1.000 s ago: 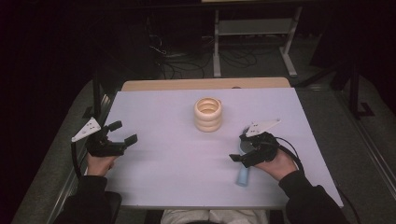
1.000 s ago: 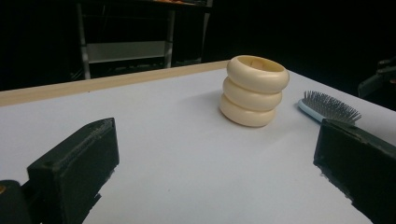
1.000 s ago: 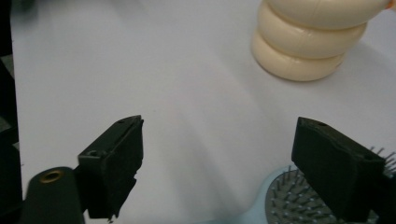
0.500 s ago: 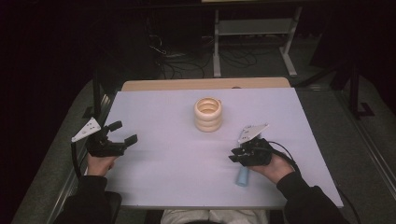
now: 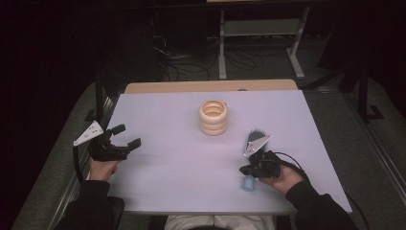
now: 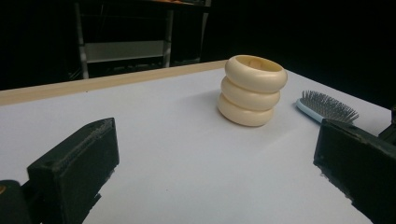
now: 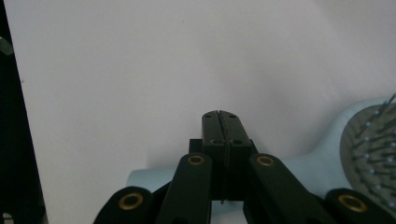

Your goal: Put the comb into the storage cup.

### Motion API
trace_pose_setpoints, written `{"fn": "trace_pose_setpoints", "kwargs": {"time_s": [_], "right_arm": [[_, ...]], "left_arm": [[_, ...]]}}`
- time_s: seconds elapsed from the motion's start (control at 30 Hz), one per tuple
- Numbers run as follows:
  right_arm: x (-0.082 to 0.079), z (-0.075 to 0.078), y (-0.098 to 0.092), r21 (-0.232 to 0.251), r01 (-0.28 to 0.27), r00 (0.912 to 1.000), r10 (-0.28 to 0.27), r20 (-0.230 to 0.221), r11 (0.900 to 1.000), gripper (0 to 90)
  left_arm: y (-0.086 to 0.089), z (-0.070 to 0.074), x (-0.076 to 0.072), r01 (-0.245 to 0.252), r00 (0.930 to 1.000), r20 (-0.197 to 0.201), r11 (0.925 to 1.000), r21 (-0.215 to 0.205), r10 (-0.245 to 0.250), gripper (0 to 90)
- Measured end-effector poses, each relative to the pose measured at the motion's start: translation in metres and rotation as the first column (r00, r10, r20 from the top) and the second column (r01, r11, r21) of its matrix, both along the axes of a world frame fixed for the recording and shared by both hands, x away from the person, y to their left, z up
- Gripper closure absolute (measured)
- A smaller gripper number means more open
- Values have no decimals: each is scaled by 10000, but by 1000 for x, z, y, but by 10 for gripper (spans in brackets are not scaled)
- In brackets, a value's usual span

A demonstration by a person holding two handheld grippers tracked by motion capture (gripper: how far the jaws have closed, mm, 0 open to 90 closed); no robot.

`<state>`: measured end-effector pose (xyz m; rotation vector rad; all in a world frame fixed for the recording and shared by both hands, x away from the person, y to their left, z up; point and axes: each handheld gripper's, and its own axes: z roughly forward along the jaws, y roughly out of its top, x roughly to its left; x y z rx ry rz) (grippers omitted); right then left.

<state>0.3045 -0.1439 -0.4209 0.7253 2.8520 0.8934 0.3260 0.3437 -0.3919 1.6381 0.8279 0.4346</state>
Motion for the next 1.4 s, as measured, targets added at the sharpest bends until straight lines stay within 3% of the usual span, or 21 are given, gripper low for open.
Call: {"fn": "trace_pose_setpoints", "kwargs": {"time_s": [0.47,1.4], "right_arm": [[2,-5,-12,-411,-223,9970,192,-752,9989,890],[8,-7,-45,-301,-88,9883,41,-1527,9995,889]], "left_arm": [[0,0,0,39,10000,-16,10000,49,-39,0],[-3,-2,1,219,9996,-170,9997,117,-217,0]]}}
